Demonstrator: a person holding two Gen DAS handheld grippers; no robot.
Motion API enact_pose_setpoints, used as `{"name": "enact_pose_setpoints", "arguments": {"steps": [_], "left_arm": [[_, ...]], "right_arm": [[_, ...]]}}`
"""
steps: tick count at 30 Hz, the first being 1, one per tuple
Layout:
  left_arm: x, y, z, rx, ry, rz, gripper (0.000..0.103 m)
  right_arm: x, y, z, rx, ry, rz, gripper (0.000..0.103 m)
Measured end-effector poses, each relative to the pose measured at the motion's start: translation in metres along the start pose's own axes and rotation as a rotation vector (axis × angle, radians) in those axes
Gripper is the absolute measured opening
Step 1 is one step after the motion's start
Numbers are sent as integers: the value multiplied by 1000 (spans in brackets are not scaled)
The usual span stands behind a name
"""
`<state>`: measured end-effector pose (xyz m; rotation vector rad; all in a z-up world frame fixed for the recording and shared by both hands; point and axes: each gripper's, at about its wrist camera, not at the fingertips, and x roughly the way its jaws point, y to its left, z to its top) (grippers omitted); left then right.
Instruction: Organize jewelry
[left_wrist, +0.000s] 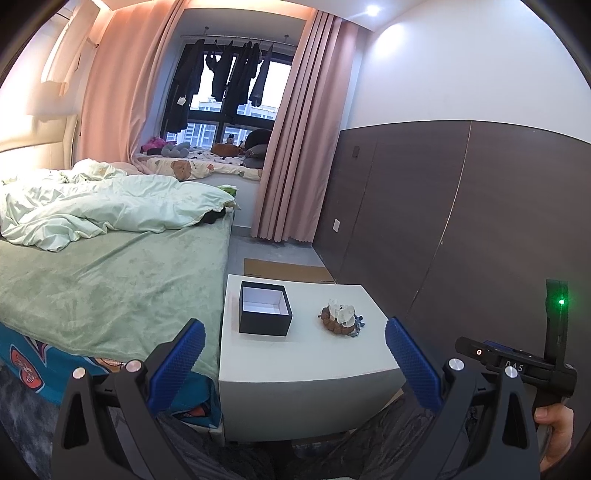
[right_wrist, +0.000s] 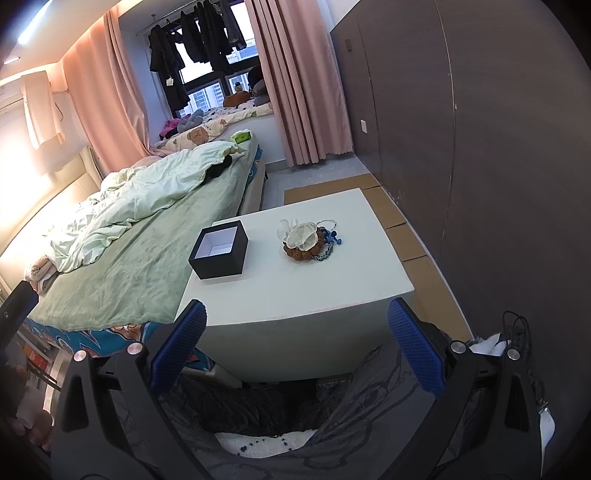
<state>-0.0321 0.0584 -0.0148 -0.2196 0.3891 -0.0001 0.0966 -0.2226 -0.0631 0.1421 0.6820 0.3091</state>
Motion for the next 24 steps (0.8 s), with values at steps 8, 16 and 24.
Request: {"name": "enact_pose_setpoints", "arguments": {"steps": [8, 16, 24], "left_arm": [[8, -3, -3, 23, 15, -5, 95], [21, -5, -2, 26, 37, 26, 95], [28, -6, -3, 26, 48, 28, 95]], "right_arm": [[6, -6, 2, 11, 16, 3, 98], [2, -8, 3, 2, -1, -12, 98], [0, -9, -2, -17, 4, -20, 98]]}}
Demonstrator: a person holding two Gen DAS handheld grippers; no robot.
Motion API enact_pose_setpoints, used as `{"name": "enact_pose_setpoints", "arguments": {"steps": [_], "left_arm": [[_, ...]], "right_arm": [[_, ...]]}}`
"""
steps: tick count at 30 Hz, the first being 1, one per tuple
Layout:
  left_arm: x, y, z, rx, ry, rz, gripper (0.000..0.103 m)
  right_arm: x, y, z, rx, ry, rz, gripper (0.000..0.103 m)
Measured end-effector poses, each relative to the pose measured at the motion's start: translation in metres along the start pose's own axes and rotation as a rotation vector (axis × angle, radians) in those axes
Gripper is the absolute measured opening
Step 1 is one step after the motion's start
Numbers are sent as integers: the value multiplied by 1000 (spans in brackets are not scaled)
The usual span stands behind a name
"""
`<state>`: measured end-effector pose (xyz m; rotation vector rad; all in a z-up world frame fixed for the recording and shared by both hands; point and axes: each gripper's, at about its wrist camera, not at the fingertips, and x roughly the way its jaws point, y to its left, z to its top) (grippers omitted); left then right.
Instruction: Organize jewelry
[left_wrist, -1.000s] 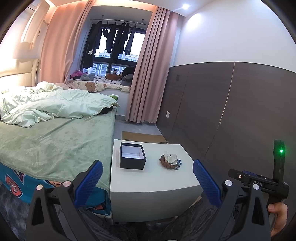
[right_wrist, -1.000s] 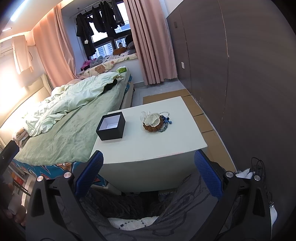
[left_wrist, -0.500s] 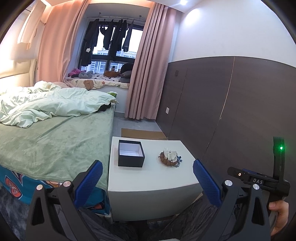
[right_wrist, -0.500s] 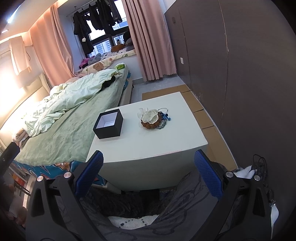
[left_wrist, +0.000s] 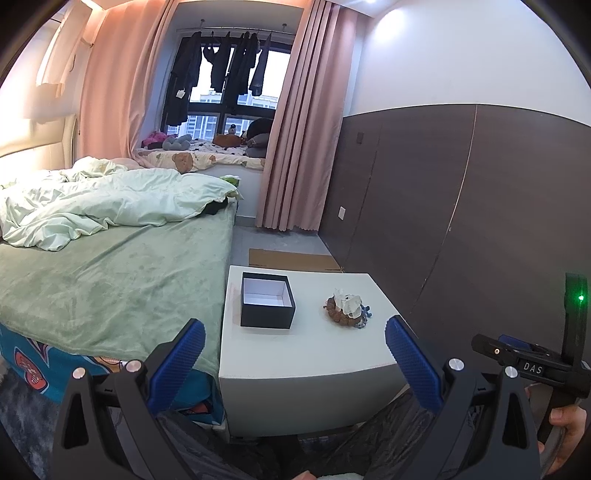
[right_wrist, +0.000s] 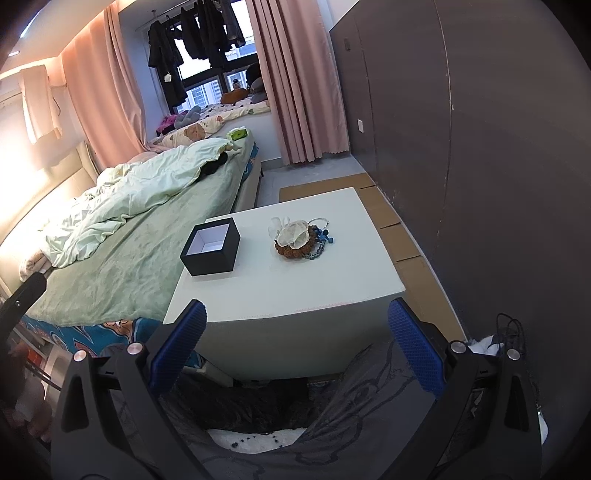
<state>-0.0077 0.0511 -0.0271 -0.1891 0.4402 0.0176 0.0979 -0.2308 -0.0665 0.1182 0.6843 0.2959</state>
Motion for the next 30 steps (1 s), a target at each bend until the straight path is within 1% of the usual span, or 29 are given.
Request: {"name": "enact_pose_setpoints", "arguments": {"steps": [8, 17, 20, 23, 25, 28, 30], "left_arm": [[3, -2, -2, -1, 9, -4, 95], [3, -4, -4, 5, 12, -10, 95], [3, -5, -3, 9, 3, 14, 95], [3, -6, -4, 14, 6, 4, 95], [3, -6, -4, 27, 4, 27, 95], [2, -6, -4, 38, -3, 38, 95], [4, -9, -4, 61, 6, 67, 95]], "right_arm": [[0, -2, 1, 23, 0, 2, 98], [1, -7, 1, 29, 1, -16, 98], [2, -7, 1, 27, 2, -17, 98], [2, -7, 1, 25, 4, -21, 98], [2, -7, 0, 22, 7, -23, 98], [0, -6, 0, 8, 6, -28, 98], [-3, -5, 0, -7, -2, -31, 98]]}}
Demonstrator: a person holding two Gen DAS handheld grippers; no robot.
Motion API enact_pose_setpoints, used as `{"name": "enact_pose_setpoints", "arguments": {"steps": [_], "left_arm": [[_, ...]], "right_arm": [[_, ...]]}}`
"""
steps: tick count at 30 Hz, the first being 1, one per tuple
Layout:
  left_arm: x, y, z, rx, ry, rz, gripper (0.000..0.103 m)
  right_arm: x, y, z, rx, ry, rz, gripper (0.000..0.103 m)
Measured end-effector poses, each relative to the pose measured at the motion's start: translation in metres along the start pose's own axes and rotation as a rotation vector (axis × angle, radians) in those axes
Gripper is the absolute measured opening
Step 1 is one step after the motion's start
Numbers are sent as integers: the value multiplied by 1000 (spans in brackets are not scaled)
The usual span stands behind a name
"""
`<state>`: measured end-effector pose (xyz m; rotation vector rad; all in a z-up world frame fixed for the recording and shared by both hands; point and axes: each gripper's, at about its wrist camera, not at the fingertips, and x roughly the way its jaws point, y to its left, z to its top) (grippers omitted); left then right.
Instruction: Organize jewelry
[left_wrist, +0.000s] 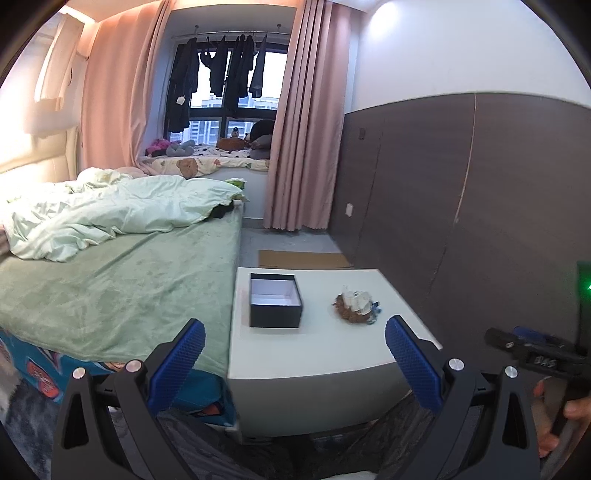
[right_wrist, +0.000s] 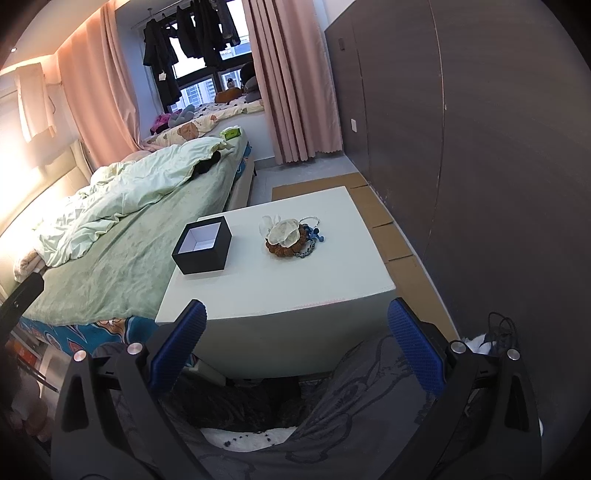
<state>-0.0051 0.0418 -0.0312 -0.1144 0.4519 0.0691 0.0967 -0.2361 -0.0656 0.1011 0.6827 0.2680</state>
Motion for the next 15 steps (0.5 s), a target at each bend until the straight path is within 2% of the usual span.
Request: {"name": "enact_pose_setpoints", "arguments": {"steps": [7, 15], "left_arm": [[5, -5, -2, 23, 25, 27, 95], [5, -5, -3, 38, 19, 40, 95]], "right_arm": [[-4, -5, -1, -21, -4, 7, 98], [-3, -3, -1, -26, -6, 13, 98]]}}
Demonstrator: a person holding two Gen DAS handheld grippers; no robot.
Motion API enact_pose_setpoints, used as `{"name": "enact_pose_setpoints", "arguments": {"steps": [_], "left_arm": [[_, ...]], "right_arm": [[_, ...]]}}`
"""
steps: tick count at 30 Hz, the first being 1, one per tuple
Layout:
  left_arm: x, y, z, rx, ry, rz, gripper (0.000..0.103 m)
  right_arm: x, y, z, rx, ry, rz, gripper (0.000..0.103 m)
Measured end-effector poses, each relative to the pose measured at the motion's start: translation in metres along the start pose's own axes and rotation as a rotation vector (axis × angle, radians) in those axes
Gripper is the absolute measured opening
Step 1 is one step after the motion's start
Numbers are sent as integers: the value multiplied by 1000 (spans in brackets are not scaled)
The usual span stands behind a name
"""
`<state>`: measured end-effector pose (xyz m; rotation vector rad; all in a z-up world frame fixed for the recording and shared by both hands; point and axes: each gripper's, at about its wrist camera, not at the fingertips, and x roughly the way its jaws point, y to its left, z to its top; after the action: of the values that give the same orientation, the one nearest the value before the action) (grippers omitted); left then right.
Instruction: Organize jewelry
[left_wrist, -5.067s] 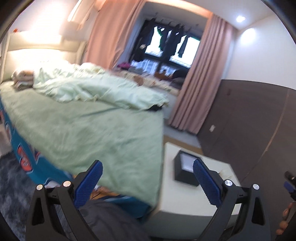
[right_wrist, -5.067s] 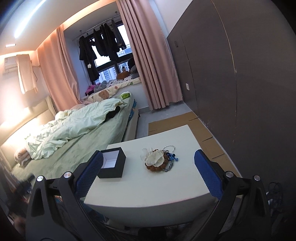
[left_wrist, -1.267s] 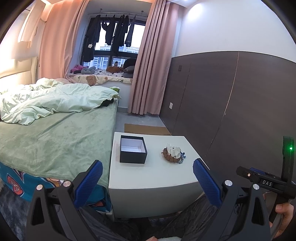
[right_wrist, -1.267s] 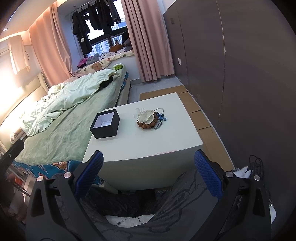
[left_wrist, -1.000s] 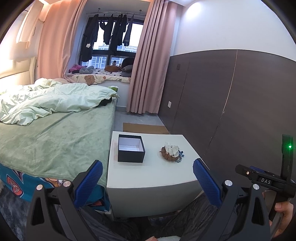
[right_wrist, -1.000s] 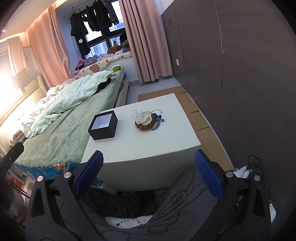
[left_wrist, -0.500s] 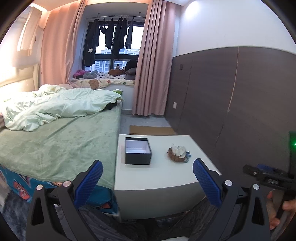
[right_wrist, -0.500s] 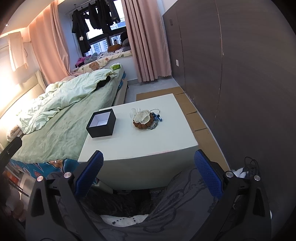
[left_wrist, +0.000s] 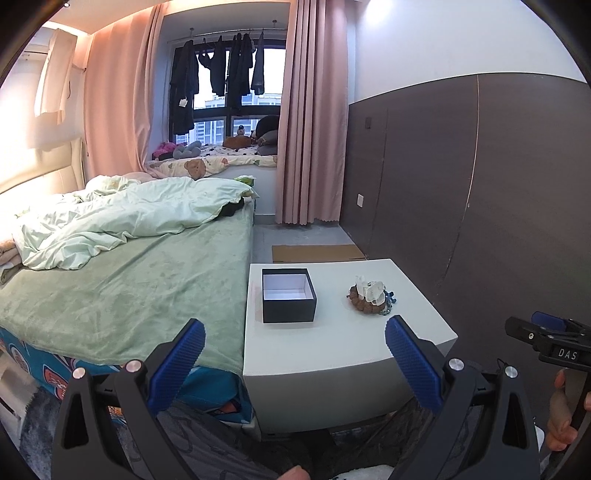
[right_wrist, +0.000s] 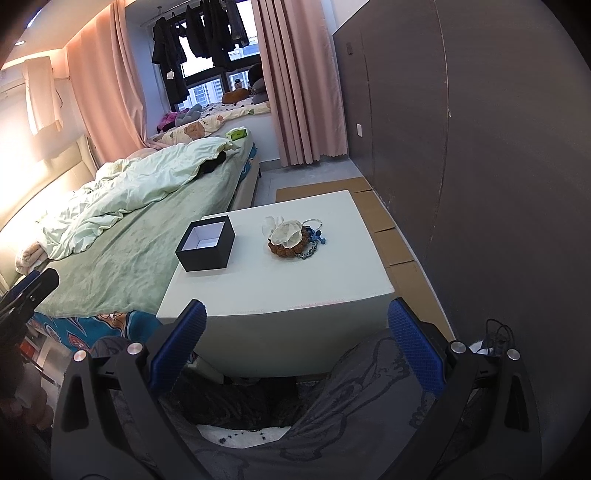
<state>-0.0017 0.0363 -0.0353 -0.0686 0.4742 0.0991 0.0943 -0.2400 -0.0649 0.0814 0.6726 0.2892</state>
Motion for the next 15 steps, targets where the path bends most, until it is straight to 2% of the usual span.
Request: {"name": "enact_pose_setpoints", "arguments": {"steps": [15], "left_arm": [[8, 4, -4, -12, 21, -18, 95]], "right_arm": [[2, 5, 1, -4, 2, -10, 98]]}}
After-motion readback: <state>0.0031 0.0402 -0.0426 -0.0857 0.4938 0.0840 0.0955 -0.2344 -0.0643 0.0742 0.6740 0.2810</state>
